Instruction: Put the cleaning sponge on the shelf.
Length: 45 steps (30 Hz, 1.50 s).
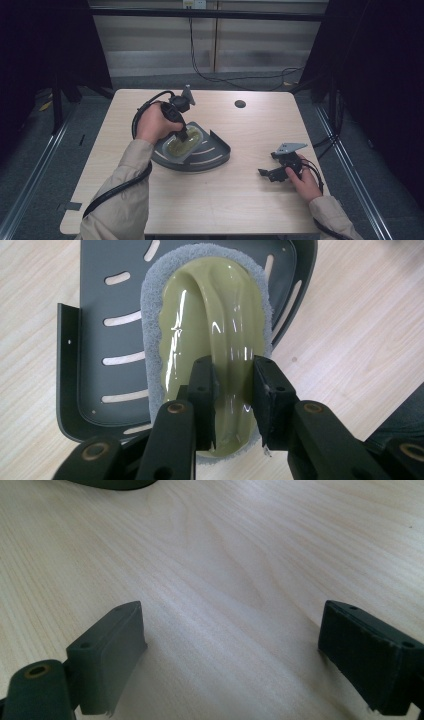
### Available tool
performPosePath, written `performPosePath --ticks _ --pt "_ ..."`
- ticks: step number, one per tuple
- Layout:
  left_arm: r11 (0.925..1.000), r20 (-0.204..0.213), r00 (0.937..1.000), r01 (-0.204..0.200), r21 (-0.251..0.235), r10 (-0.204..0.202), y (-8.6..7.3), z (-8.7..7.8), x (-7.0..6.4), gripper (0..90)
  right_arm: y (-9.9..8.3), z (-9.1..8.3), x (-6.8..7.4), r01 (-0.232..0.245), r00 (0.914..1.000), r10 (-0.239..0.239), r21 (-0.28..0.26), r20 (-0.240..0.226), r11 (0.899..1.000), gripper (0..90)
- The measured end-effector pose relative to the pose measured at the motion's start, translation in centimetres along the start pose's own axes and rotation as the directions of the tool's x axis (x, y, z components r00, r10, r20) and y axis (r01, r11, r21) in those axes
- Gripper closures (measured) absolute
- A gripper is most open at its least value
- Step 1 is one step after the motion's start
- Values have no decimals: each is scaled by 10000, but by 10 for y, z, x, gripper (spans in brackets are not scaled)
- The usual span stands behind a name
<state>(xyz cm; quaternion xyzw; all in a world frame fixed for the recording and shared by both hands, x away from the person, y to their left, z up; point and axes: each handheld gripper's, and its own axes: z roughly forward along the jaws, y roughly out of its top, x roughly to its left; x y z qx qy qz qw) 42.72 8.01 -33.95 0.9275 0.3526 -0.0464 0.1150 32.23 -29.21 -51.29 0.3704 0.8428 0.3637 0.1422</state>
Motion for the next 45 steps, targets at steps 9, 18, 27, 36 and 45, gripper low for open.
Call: performPosePath --ticks 9,18,27,36,45 --pt "9999 -24 9999 148 7 -148 5 3 7 721 0 0 0 10 10000 -10 -1 4 10000 109" --pt "9993 -132 9993 364 -5 -364 7 8 15 721 0 0 0 -6 10000 6 1 2 10000 109" --pt "9979 -170 9978 645 -84 -646 5 15 28 721 0 0 0 -5 10000 5 0 1 10000 109" --pt "9985 -231 9983 537 -130 -540 4 17 34 720 0 0 0 -9 10000 9 -19 11 10000 109" --pt "9985 -319 9980 551 17 -550 5 23 39 720 0 0 0 -14 10000 14 -26 12 10000 109"
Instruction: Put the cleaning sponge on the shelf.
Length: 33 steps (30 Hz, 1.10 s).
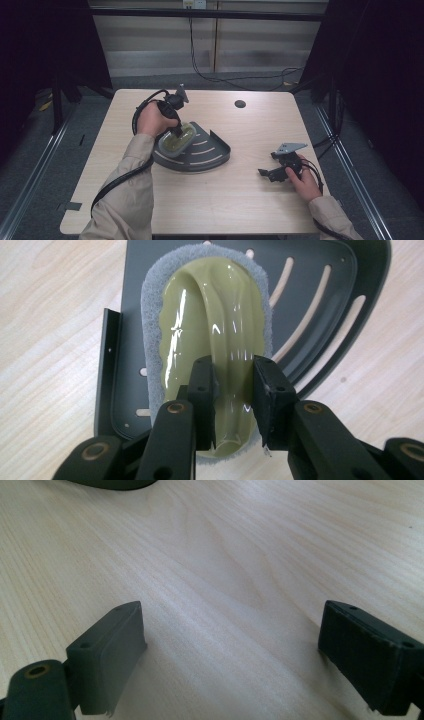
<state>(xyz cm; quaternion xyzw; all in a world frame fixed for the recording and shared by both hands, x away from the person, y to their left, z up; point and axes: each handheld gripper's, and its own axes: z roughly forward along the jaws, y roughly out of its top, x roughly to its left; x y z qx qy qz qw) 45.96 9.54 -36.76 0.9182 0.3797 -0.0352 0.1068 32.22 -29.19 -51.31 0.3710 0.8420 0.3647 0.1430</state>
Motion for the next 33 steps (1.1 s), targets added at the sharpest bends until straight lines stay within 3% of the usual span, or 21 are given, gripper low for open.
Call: performPosePath --ticks 12,33 --pt "9997 -118 9999 34 253 -31 2 8 6 720 0 0 0 9 10000 -9 -1 -1 10000 109" --pt "9998 -172 9998 109 145 -107 -4 18 21 720 0 0 0 0 10000 0 4 2 10000 109"
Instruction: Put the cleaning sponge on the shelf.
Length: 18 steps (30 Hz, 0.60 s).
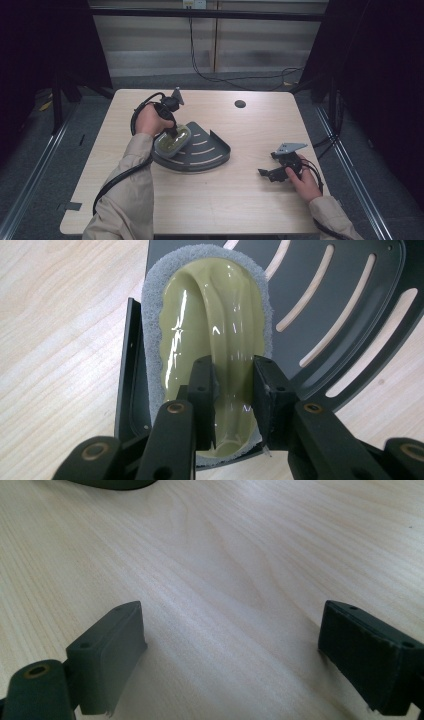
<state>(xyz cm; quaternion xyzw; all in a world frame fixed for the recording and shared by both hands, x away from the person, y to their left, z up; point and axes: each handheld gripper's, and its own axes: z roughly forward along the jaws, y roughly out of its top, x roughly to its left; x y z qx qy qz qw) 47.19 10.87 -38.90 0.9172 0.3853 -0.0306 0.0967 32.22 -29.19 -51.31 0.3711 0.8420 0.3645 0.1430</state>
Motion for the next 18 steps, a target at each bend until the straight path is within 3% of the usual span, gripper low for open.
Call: performPosePath --ticks 18 --pt "9996 -40 9999 -136 248 137 -3 11 9 720 0 0 0 17 10000 -17 -2 -1 10000 109"
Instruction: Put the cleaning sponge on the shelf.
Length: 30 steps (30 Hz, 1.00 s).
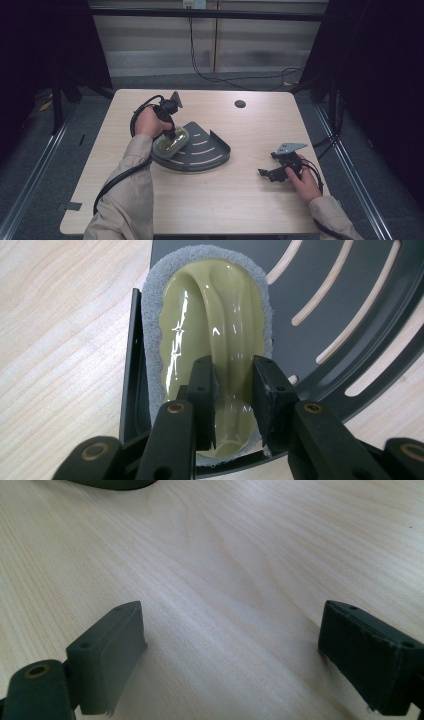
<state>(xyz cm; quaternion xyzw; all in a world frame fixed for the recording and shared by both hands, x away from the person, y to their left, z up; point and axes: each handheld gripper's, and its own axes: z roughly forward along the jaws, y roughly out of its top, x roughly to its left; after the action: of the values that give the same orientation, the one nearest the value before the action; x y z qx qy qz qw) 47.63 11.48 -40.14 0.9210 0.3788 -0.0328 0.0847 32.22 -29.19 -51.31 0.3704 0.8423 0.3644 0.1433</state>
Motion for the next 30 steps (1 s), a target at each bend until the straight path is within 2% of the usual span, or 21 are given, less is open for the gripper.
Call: performPosePath --ticks 5,8,13,30 --pt "10000 2 10000 67 40 -67 -2 2 3 719 0 0 0 -2 10000 2 2 -2 10000 109" --pt "9999 28 10000 -86 65 86 -3 3 4 719 0 0 0 -4 10000 4 5 0 10000 109" --pt "9999 101 9999 -36 148 34 -4 8 4 719 0 0 0 -5 10000 5 6 -1 10000 109" --pt "9994 175 9996 -232 250 228 -7 13 2 717 0 0 0 -4 10000 4 4 -1 10000 109"
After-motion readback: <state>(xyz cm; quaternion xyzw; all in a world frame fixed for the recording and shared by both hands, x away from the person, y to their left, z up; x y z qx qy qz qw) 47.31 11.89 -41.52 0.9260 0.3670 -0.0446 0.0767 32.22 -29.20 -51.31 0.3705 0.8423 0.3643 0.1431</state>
